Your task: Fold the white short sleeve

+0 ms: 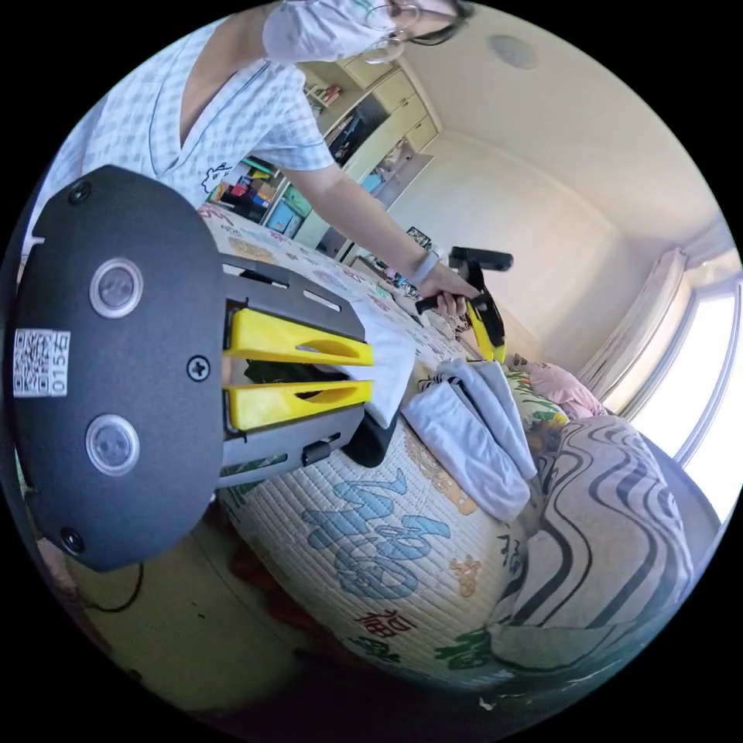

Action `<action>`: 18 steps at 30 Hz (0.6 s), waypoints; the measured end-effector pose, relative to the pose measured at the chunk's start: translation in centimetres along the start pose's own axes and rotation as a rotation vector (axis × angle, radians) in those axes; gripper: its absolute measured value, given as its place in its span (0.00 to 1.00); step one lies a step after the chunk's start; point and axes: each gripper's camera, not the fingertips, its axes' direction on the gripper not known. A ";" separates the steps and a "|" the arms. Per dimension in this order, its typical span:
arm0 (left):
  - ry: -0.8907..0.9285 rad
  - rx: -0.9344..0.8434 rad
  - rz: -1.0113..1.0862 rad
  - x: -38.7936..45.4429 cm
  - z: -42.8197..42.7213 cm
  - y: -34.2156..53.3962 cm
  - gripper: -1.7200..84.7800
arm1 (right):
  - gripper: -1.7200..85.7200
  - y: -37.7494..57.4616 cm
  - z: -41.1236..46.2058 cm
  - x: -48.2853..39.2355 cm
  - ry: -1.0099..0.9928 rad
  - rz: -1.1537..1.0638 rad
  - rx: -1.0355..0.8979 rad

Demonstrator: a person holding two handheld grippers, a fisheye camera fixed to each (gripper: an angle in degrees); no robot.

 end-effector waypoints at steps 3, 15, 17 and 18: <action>0.057 -0.031 -0.056 -0.1 -0.2 0.5 0.08 | 0.07 0.8 -0.3 -2.0 0.046 -0.044 0.004; 0.321 0.432 -0.070 1.5 -28.3 9.9 0.02 | 0.12 3.2 1.5 -15.9 0.191 -0.371 -0.044; 0.361 0.476 -0.028 3.6 -35.3 14.0 0.02 | 0.14 2.8 2.2 -20.6 0.136 -0.446 0.013; 0.363 0.488 -0.029 4.2 -36.9 15.2 0.02 | 0.14 2.8 2.5 -21.8 0.104 -0.465 0.017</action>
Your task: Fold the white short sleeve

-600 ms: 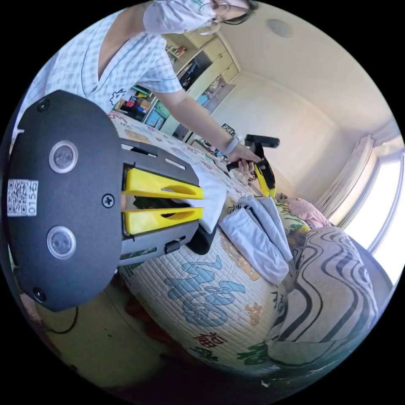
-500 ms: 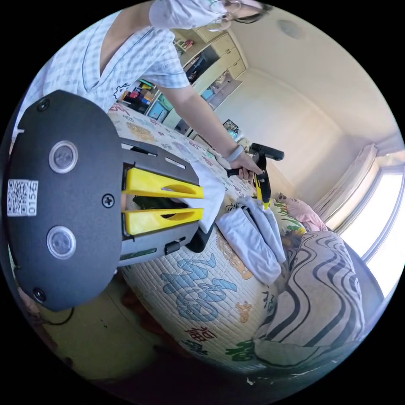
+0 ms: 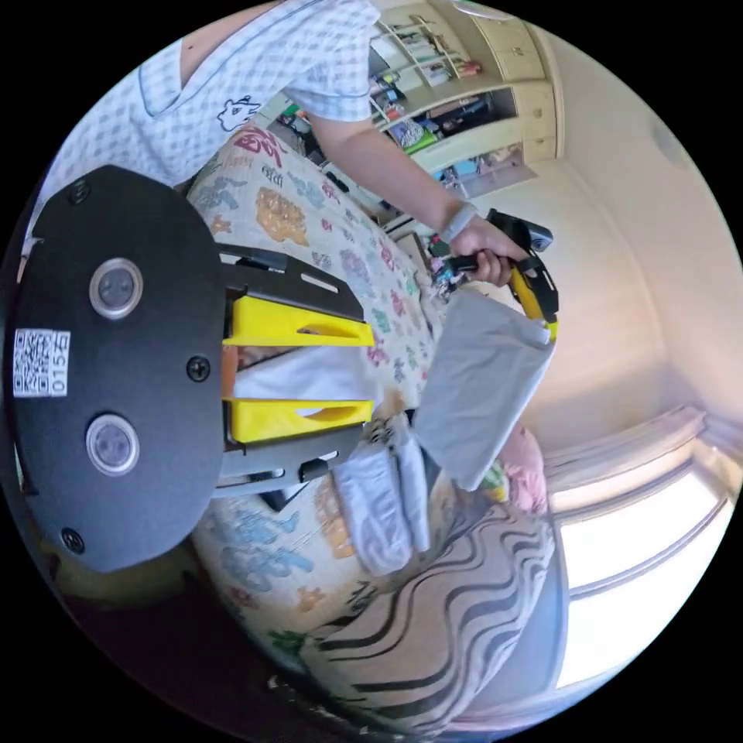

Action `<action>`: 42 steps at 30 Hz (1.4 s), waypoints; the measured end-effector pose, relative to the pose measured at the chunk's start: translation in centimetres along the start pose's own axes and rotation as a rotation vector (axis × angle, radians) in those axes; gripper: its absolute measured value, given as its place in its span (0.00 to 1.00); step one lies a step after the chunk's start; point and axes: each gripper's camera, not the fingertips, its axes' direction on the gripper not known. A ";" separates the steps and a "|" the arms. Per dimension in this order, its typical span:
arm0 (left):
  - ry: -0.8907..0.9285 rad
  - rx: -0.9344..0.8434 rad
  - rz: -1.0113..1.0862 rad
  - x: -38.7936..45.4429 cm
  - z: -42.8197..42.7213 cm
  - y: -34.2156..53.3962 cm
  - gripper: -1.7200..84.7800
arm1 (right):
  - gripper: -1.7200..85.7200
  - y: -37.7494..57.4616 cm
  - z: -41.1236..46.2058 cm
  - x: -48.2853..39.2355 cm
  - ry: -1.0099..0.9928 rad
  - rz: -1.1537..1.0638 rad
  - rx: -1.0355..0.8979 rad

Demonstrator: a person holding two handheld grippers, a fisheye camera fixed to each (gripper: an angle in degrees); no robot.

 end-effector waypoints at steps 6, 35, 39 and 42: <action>-0.001 0.053 -0.051 8.6 -14.7 7.4 0.01 | 0.20 -3.7 3.8 -12.5 -0.246 -0.126 -0.025; -0.573 0.028 -0.741 20.1 -53.2 45.6 0.11 | 0.15 8.5 17.4 -44.9 -0.291 -0.785 -0.752; -0.503 0.014 -0.777 21.3 -51.3 47.2 0.12 | 0.07 5.5 17.0 -44.1 -0.322 -0.671 -0.713; -0.462 0.033 -0.775 21.5 -50.1 46.8 0.11 | 0.06 1.3 16.2 -41.6 -0.460 -0.469 -0.653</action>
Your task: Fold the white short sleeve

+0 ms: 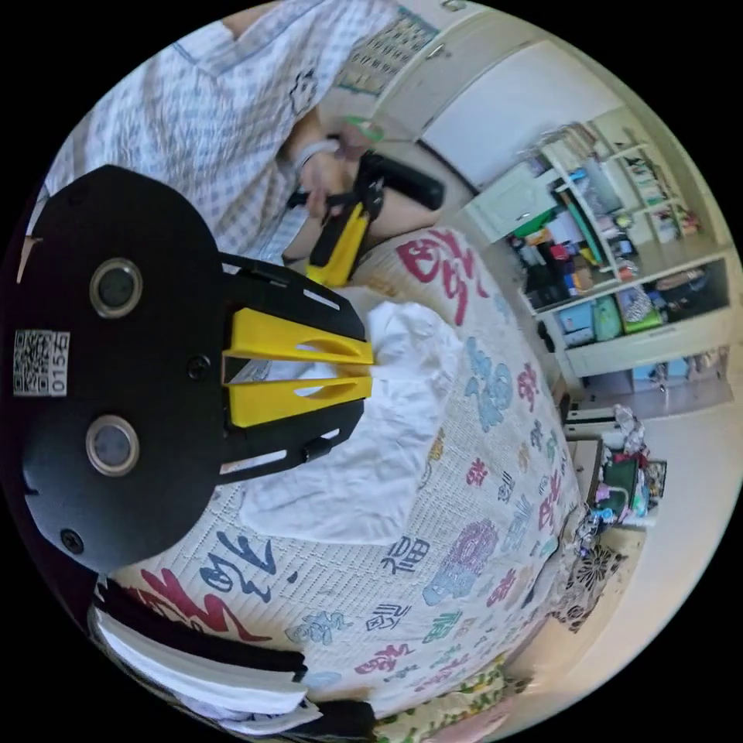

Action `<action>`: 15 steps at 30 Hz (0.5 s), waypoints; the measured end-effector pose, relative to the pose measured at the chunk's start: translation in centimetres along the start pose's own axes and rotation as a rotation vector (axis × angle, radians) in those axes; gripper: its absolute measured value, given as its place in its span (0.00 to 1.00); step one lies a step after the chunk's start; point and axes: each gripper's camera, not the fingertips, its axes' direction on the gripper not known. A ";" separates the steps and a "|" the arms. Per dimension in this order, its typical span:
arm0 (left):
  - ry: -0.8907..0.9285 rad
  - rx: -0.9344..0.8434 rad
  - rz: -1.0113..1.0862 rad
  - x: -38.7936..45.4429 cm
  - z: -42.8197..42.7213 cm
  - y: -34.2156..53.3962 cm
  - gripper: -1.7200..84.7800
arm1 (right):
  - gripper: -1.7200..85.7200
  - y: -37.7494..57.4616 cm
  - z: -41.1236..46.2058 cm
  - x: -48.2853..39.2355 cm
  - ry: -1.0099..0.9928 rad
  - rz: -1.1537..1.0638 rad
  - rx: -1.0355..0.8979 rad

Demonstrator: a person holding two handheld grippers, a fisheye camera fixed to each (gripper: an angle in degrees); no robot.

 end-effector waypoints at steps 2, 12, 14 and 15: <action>0.017 0.035 0.009 0.7 -0.5 -0.7 0.06 | 0.06 -0.8 -3.5 1.6 -0.020 0.053 0.108; -0.247 0.298 0.388 9.7 -17.8 -6.9 0.01 | 0.05 -1.9 -16.5 6.3 0.037 0.190 0.437; -0.340 0.399 0.433 11.7 -22.2 -7.9 0.01 | 0.04 -1.1 -18.6 7.6 -0.021 0.246 0.551; -0.350 0.423 0.436 12.1 -23.1 -8.1 0.01 | 0.04 -0.8 -19.0 8.0 -0.043 0.263 0.582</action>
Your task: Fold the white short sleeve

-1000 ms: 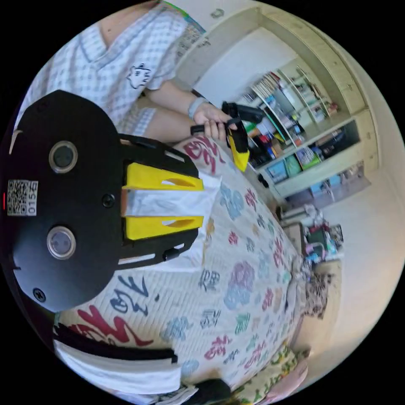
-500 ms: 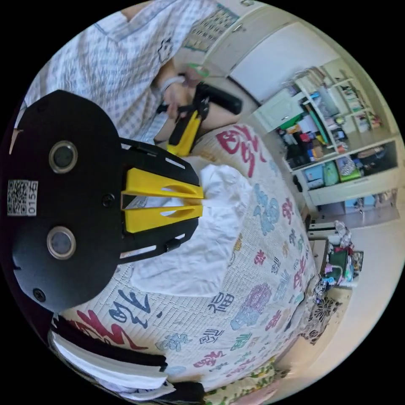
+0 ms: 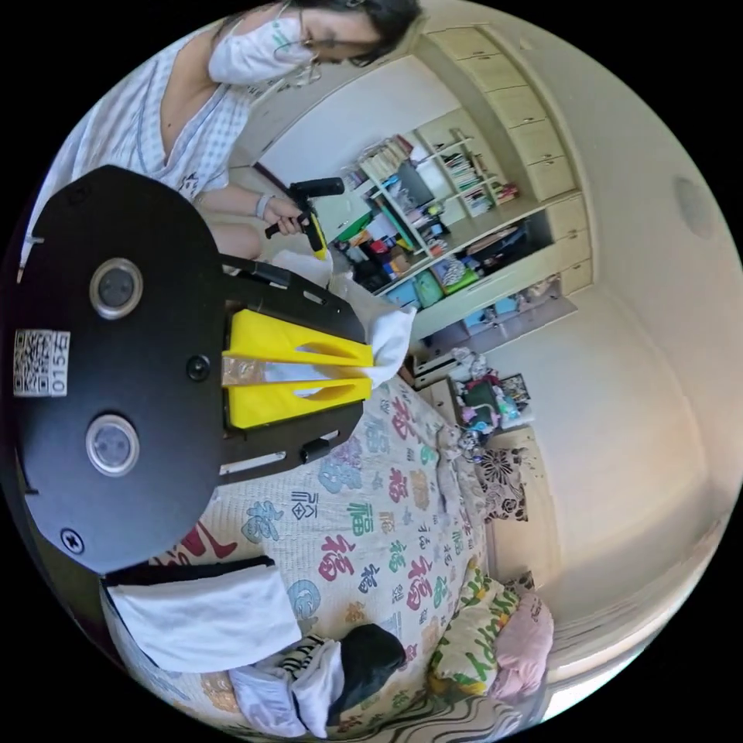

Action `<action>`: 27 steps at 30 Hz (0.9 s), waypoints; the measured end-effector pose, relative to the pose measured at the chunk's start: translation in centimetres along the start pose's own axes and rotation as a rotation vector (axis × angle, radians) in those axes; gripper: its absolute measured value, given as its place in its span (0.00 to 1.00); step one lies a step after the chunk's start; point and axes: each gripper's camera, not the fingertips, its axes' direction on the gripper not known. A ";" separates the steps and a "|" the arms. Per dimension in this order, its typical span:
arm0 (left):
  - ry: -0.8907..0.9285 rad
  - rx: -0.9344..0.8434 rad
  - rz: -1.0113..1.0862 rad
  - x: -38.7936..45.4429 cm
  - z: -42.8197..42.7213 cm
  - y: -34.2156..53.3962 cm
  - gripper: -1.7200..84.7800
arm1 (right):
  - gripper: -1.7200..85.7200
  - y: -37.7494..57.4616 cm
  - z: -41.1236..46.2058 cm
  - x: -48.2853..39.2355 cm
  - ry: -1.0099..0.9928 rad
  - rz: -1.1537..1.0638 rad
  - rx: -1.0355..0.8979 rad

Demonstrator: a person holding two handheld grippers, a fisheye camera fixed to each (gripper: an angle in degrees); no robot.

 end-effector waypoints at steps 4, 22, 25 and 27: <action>0.001 0.045 -0.017 -0.4 -3.8 -0.9 0.02 | 0.04 1.5 -0.3 3.0 -0.065 0.119 0.048; 0.063 -0.377 -0.230 2.2 2.2 11.5 0.08 | 0.10 9.0 7.9 6.0 0.308 0.066 -0.339; -0.041 -0.220 -0.152 2.4 1.7 7.6 0.10 | 0.10 8.2 10.8 5.3 0.209 0.019 -0.345; -0.042 -0.194 -0.128 2.4 4.2 5.5 0.11 | 0.10 8.0 12.9 4.9 0.146 0.011 -0.348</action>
